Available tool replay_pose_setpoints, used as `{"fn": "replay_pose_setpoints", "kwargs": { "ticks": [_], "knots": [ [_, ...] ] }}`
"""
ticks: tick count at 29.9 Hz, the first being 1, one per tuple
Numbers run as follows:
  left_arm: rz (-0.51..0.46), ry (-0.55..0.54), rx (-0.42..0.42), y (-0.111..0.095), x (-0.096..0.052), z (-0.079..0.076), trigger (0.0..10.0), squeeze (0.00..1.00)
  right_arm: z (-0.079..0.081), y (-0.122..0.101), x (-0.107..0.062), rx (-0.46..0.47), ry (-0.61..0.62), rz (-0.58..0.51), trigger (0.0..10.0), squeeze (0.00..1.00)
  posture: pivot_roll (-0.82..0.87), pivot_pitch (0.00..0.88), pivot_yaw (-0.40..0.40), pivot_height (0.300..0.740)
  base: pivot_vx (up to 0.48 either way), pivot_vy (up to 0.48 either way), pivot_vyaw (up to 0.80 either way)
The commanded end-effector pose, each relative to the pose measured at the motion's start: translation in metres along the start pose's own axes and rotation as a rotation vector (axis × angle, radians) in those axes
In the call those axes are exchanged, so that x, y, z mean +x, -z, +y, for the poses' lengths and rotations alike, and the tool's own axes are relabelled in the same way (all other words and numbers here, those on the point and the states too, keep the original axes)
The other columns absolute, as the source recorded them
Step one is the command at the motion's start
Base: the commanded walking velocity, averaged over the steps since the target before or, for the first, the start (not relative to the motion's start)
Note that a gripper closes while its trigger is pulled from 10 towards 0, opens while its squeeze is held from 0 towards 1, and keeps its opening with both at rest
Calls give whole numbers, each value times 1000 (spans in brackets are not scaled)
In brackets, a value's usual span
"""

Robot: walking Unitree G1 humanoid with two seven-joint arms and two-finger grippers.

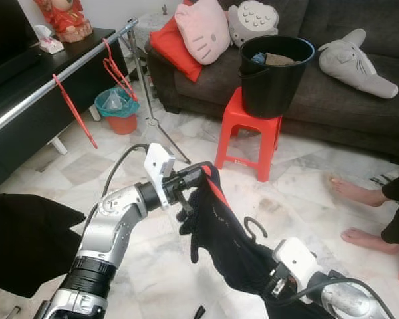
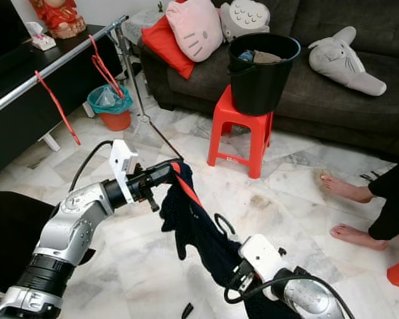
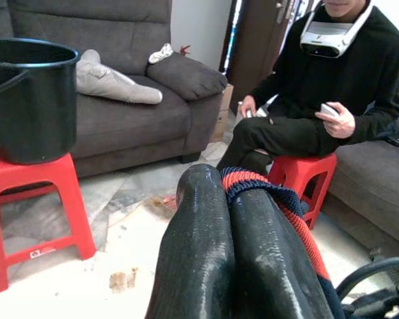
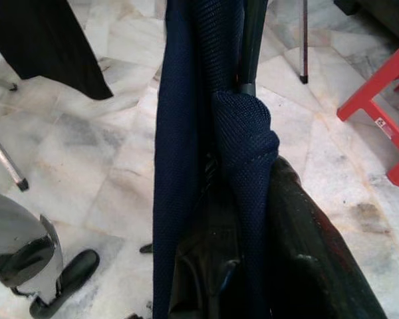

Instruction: Hang hanger

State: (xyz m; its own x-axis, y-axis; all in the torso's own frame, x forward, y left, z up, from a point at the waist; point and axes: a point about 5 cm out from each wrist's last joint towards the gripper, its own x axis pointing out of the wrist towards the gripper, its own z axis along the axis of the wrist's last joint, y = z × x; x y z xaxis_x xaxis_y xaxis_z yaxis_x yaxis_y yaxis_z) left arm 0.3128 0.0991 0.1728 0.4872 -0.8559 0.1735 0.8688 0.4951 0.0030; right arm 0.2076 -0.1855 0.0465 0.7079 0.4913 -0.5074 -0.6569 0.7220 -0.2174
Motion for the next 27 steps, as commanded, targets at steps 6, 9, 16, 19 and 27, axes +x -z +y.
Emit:
{"fn": "replay_pose_setpoints", "kwargs": {
  "ticks": [6,9,16,19,27],
  "knots": [
    [-119,29,78,-35,8,-3,10000,0,6,20,7,87,45,27,10000,35,-67,78,85,740,0,0,0],
    [-120,31,79,-36,9,-3,10000,0,10,19,9,118,42,3,10000,39,-66,78,87,740,0,0,0],
    [-97,14,72,-30,7,-2,10000,0,8,19,9,112,50,-14,10000,35,-68,80,88,740,0,0,0],
    [-103,-5,66,-31,9,-1,10000,0,8,22,9,112,61,-14,10000,16,-68,79,88,740,0,0,0],
    [-62,-25,73,-22,5,2,10000,0,3,12,8,133,77,-70,10000,0,-69,78,88,740,0,0,0]
  ]
}}
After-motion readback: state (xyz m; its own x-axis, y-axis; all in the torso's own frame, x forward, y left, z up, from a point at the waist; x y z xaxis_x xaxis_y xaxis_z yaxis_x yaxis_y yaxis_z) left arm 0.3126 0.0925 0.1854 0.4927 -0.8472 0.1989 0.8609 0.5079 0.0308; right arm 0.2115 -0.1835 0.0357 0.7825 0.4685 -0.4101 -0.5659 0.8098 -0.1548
